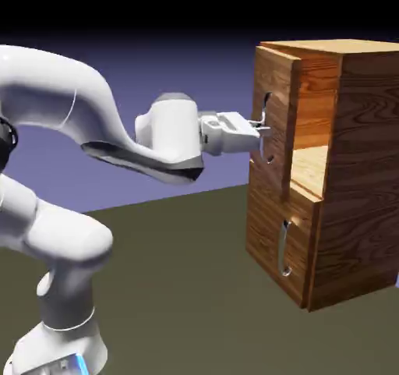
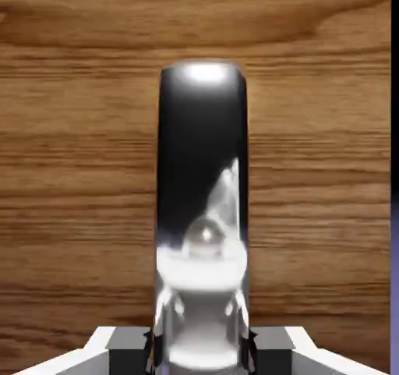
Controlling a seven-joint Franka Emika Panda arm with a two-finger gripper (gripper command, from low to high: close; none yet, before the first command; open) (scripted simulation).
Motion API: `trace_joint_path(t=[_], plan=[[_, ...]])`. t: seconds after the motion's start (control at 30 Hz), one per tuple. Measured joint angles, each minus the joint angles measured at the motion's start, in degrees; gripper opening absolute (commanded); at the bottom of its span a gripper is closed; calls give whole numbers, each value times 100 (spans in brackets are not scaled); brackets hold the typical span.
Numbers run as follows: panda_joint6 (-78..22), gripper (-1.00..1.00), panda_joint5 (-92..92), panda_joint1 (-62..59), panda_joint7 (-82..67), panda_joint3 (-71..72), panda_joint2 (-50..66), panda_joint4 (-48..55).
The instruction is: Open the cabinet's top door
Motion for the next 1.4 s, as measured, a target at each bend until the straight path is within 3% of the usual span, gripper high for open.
trace_joint_path(t=[0.37,0.97,1.4], plan=[[-1524,-100,2446,-560,-472,2045,-178,-464],[923,-100,3401,-4234,5,4735,-685,-321],[-1744,-100,6510,-3882,-1153,6572,-674,124]])
